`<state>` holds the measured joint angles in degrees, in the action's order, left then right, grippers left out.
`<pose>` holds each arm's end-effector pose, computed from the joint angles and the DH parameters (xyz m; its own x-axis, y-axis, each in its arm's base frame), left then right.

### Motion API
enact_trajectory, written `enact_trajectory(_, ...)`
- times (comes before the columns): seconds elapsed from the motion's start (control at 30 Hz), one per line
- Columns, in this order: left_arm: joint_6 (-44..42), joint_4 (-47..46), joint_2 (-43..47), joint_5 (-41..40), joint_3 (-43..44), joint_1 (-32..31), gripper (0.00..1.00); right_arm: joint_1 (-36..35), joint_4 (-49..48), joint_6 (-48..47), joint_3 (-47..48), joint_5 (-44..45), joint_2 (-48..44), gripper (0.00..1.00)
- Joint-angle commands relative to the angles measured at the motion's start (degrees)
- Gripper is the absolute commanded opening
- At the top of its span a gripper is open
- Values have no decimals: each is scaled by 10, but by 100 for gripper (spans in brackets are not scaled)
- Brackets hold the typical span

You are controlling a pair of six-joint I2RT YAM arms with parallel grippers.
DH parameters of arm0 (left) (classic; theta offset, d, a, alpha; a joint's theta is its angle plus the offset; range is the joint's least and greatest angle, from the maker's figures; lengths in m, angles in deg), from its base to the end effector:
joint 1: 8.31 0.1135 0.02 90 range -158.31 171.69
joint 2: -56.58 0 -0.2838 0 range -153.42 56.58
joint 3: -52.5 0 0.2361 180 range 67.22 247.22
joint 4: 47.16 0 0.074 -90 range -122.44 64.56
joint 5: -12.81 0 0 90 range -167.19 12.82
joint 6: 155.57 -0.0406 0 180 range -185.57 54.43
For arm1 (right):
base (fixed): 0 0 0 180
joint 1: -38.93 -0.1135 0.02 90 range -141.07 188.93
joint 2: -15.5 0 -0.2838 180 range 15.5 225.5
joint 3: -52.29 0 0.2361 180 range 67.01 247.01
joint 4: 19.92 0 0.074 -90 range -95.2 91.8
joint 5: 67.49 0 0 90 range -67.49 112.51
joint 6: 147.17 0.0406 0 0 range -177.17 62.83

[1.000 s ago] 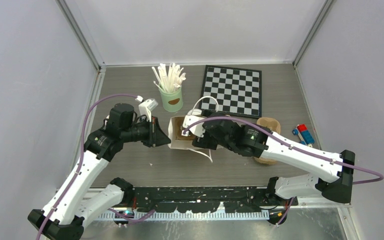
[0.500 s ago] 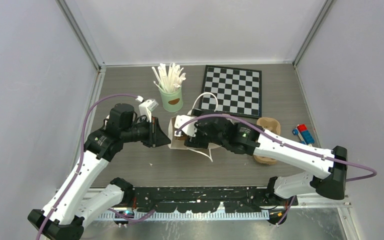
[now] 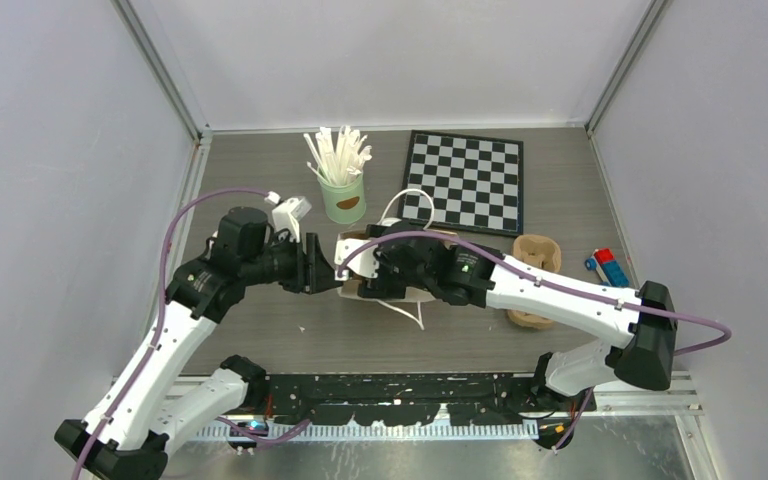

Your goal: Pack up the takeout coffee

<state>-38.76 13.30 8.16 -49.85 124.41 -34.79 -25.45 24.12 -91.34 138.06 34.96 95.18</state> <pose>0.1135 -0.0774 0.3537 -0.8072 -0.0455 -0.5885 0.4038 0.6846 -0.6069 0.1348 0.2609 0.3479 0.2332 -0.7820 -0.5780 -0.8170 0.1647 -0.5526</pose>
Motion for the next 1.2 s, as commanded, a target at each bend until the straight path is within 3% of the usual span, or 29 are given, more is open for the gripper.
enact_trajectory(0.0, 19, -6, -4, -15, 30, 3, 46, 2, -40, -19, 9, -1, 3, 71)
enact_trajectory(0.23, 46, -20, -24, -22, 36, 3, 47, 2, -50, -23, 3, 0, 14, 71)
enact_trajectory(0.37, 49, -29, -23, -18, 29, 3, 33, 3, -50, -28, 4, 7, 21, 71)
enact_trajectory(0.5, 49, -49, -16, 4, 13, 3, 8, 3, -56, -28, 1, 16, 30, 71)
enact_trajectory(0.57, 50, -62, -9, 10, 6, 3, 1, 4, -62, -26, -3, 21, 36, 71)
enact_trajectory(1.17, 68, -87, 11, 63, -45, 3, 0, 3, -111, -12, -46, 56, 69, 72)
